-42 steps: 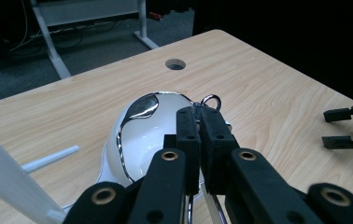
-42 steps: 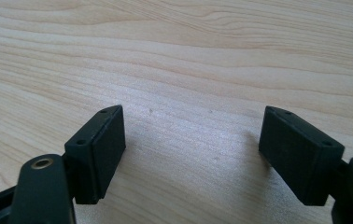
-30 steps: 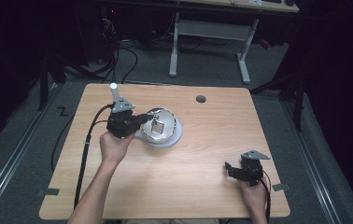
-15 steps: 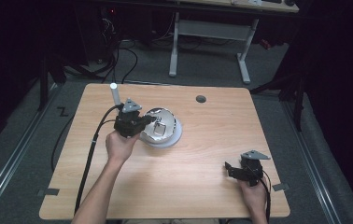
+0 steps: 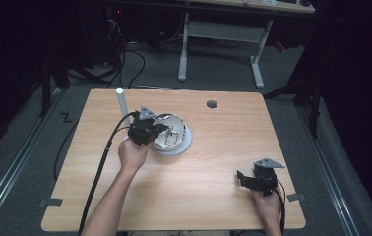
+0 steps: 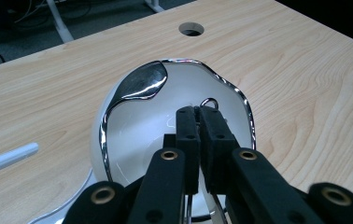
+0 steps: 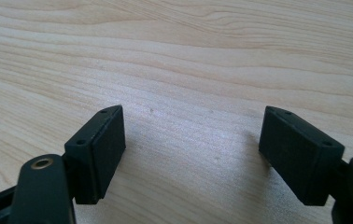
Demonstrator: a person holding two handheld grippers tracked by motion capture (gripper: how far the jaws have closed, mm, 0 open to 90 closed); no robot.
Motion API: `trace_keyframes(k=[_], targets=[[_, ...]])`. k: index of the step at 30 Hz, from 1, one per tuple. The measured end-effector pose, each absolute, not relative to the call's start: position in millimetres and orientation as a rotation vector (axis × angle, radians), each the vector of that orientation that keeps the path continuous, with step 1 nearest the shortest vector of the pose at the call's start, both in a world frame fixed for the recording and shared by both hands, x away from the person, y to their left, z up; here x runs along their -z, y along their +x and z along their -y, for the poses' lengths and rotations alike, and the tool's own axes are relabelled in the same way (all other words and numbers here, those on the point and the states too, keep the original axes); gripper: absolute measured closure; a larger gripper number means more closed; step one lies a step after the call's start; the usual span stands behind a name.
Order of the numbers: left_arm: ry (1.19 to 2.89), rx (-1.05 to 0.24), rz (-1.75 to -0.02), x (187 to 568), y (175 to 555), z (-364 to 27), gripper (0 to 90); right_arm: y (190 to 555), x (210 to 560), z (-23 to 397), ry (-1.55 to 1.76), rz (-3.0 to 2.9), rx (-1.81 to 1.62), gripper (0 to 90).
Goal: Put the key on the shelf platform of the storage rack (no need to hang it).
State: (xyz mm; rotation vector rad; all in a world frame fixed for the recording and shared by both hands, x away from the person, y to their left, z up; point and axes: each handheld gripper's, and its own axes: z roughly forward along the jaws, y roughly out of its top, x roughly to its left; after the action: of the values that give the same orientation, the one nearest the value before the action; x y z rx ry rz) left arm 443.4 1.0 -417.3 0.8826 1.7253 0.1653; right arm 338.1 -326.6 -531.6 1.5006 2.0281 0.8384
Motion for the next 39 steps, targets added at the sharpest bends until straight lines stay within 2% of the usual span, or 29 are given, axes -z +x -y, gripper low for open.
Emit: trace_keyframes(k=[19, 32, 35, 39], targets=[[0.918, -0.224, -1.78, 449, 457, 10, 86.3, 338, 532, 326, 1.503, -2.028, -0.837, 23.1], [0.925, -0.218, -1.806, 453, 459, 15, 85.0, 338, 532, 326, 1.501, -2.029, -0.837, 23.1], [0.93, -0.21, -1.8, 451, 457, 15, 80.0, 338, 532, 327, 1.5, -2.029, -0.837, 23.1], [0.901, -0.183, -1.789, 446, 451, 8, 67.6, 338, 532, 326, 1.501, -2.029, -0.837, 23.1]])
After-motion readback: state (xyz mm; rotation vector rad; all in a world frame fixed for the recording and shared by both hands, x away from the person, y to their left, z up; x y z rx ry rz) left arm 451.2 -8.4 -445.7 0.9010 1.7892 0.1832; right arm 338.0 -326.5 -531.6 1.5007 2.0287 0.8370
